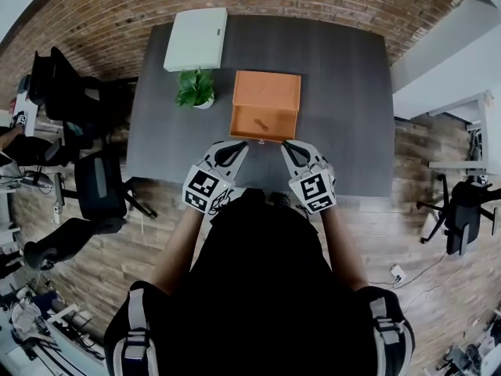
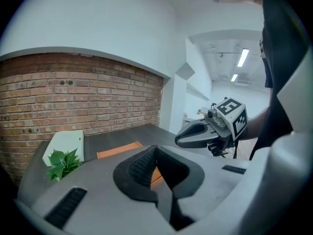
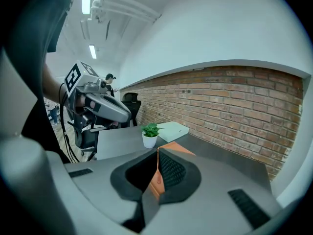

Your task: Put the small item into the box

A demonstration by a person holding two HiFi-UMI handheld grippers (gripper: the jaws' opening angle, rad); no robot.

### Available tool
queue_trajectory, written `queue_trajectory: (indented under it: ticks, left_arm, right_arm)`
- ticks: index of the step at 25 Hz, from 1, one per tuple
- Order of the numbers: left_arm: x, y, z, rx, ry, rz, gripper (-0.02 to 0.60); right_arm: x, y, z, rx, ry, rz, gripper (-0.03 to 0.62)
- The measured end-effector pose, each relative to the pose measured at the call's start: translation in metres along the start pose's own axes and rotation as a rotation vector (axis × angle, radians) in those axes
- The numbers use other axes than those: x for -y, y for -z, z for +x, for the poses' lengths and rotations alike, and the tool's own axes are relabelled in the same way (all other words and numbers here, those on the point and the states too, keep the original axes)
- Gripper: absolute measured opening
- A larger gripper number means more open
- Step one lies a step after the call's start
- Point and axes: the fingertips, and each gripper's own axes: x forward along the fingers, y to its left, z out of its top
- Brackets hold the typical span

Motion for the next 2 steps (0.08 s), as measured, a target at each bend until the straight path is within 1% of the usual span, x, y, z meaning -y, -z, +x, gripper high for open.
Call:
queue_trajectory:
  ticks: [2]
  left_arm:
    - [0.0042, -0.0011, 0.0002, -0.001, -0.006, 0.007, 0.023]
  right_arm:
    - [0.0009, 0.0021, -0.0041, 0.006, 0.000, 0.016, 0.029]
